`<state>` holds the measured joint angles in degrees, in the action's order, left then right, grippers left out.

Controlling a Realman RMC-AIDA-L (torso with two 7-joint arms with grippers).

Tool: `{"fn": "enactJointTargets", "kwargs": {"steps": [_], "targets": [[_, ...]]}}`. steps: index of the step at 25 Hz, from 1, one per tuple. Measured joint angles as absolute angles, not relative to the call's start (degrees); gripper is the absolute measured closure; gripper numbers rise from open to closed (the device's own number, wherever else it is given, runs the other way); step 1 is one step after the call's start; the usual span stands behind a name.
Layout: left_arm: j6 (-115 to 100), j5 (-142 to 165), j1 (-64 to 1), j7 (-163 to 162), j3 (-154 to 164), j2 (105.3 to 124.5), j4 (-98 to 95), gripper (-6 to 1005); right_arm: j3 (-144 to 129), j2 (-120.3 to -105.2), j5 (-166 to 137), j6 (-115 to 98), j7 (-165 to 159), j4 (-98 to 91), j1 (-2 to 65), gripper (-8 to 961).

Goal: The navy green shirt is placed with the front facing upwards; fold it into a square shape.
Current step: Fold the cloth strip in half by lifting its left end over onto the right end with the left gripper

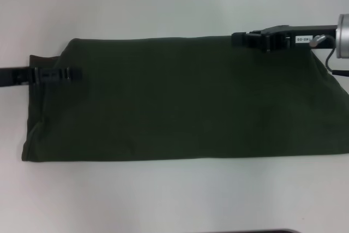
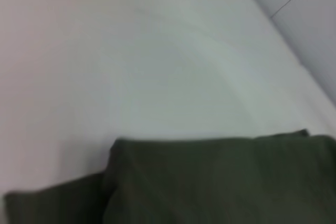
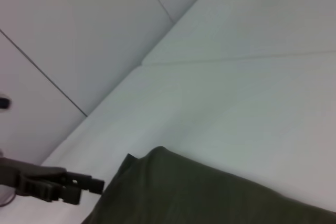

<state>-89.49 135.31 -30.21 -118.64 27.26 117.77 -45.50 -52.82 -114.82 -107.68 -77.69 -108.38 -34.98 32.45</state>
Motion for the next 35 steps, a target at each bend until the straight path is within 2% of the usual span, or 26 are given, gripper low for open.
{"fn": "enactJointTargets", "kwargs": {"steps": [5,9,35], "targets": [[-88.9,137.2,-30.3,-121.0,26.4,117.66,-45.8,111,-51.9,-113.79,-107.7,-79.2,-108.2,-35.0,32.4,927],[-87.5,137.8,-30.3,-121.9,25.6,117.52,-45.9,110,-51.8,-113.55,-107.7,-78.8,-107.8,-35.0,32.2,917],[-83.9,145.4,-30.5,-125.9,24.5,116.72,-47.2,110,-51.8,-113.55,-107.7,-79.0,-107.9,-35.0,32.0,822]]}}
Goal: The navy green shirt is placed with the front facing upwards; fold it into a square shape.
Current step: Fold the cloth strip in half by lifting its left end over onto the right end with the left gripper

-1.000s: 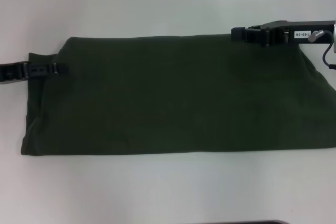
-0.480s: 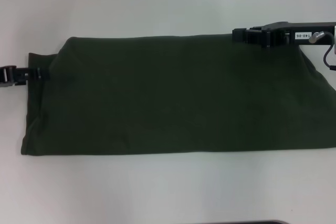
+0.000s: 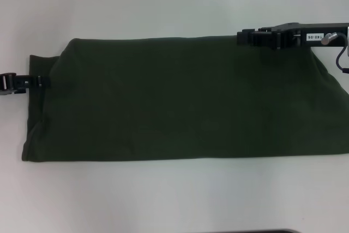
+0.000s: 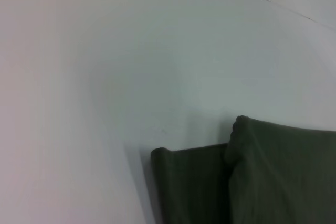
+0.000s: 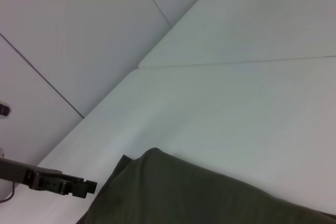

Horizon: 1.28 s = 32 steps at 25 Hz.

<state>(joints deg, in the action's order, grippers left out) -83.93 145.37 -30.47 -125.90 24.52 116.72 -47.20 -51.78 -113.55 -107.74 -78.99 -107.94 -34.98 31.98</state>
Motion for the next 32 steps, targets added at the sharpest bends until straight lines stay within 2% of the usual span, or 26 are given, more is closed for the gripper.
{"fn": "enactJointTargets", "kwargs": {"steps": [2,7,13,24,32], "targets": [[-83.9,145.4,-30.5,-125.9,24.5,116.72,-47.2,110,-51.8,-113.52,-107.7,-79.2,-107.8,-35.0,32.0,805],[-83.6,145.5,-30.5,-125.9,24.6,116.72,-47.2,110,-51.7,-113.48,-107.6,-79.4,-107.6,-35.0,31.9,566],[-83.5,145.5,-30.7,-125.9,24.7,116.72,-47.2,110,-50.9,-113.31,-107.5,-79.5,-107.6,-35.0,31.9,326],[-82.2,145.6,-31.2,-125.9,25.0,116.62,-46.5,111,-49.6,-113.29,-107.4,-79.5,-107.6,-35.0,31.9,85],[-80.1,146.4,-31.7,-127.0,25.9,116.59,-45.7,111,-49.0,-113.29,-107.4,-79.5,-107.7,-35.0,31.9,38]]}}
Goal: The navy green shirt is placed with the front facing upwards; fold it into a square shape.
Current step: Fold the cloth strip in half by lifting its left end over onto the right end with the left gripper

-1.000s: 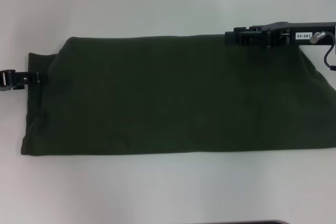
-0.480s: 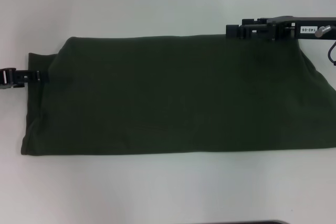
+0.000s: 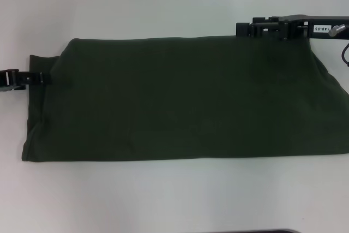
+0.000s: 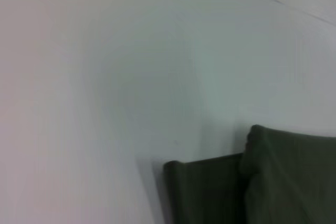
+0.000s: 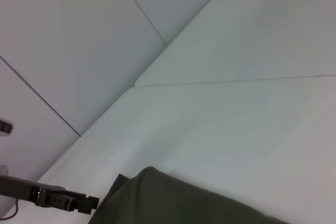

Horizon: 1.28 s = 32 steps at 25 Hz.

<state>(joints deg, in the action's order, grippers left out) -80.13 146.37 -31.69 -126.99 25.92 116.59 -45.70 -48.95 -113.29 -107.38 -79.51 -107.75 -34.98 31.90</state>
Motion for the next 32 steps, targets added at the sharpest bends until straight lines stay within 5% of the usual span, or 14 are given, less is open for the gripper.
{"fn": "enactJointTargets", "kwargs": {"steps": [32], "targets": [[-80.5,147.3,-33.0,-127.2,28.5,116.68,-44.3,111,-49.0,-113.29,-107.3,-79.9,-108.0,-35.5,31.8,38]]}}
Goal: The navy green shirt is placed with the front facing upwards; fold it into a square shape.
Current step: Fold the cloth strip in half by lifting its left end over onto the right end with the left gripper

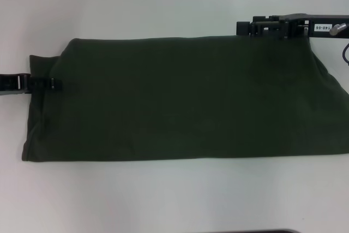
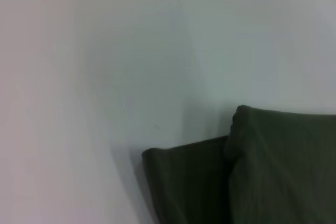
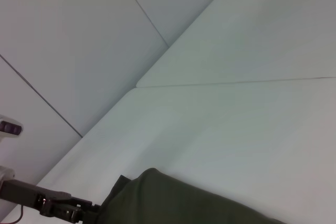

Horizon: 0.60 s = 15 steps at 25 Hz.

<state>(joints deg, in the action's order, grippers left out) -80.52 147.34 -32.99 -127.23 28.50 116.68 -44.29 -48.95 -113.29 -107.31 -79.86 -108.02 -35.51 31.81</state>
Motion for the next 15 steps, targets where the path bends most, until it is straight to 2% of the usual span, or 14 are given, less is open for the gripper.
{"fn": "enactJointTargets", "kwargs": {"steps": [15], "targets": [[-80.5,147.1,-33.1,-126.9,28.7,116.84,-44.3,115,-48.9,-113.29,-107.3,-79.9,-108.0,-35.5,31.8,38]]}}
